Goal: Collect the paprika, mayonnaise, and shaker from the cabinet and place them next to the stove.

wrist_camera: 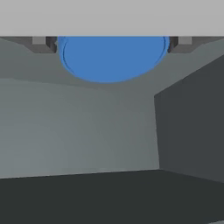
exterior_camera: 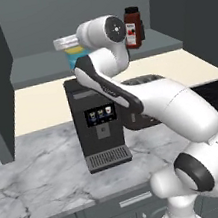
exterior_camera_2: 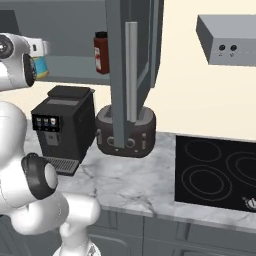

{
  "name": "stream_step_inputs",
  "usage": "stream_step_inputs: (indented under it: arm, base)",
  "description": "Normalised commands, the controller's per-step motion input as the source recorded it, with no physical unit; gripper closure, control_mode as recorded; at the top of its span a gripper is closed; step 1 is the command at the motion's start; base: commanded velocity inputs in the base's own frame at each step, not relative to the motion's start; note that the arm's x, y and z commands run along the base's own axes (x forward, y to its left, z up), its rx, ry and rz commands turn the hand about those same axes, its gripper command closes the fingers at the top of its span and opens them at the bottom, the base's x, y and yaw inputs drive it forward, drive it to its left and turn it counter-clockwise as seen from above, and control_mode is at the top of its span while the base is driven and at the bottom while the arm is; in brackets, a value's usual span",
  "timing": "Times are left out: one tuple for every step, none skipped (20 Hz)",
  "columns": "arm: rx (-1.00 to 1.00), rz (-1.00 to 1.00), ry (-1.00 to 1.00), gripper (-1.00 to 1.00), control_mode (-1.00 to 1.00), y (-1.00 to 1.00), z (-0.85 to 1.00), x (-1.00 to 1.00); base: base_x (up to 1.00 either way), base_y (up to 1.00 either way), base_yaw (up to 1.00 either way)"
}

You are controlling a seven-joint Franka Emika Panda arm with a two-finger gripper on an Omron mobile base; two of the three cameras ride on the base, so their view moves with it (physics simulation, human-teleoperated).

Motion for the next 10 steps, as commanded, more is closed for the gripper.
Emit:
stream_step_inputs:
  arm:
    - [0.03,-0.27,0.00,1.00,-1.00,-0.10,0.00,-0.72]
    - [0.05,-0.30,0.00,1.00,-1.00,-0.16,0.00,-0.76]
    - [0.08,-0.33,0.00,1.00,-1.00,-0.19,0.00,-0.78]
    - [0.07,-0.37,0.02,1.00,-1.00,-0.11,0.00,-0.69]
    - [0.05,-0.39,0.03,1.00,-1.00,-0.24,-0.07,-0.70]
    - [0.03,-0.40,0.01,1.00,-1.00,-0.38,-0.11,-0.76]
    - [0.05,-0.42,0.00,1.00,-1.00,-0.36,-0.11,-0.75]
    - [0.05,-0.43,0.01,1.00,-1.00,-0.39,-0.13,-0.69]
    - [0.08,-0.44,0.02,1.00,-1.00,-0.44,-0.17,-0.65]
    - [0.08,-0.45,0.02,1.00,-1.00,-0.50,-0.28,-0.56]
  base:
    - [0.00,0.00,0.00]
    - [0.00,0.00,0.00]
    - [0.00,0.00,0.00]
    - [0.00,0.00,0.00]
    - [0.00,0.00,0.00]
    - [0.00,0.00,0.00]
    - [0.00,0.00,0.00]
    - [0.00,0.00,0.00]
    - [0.00,0.00,0.00]
    - [0.00,0.00,0.00]
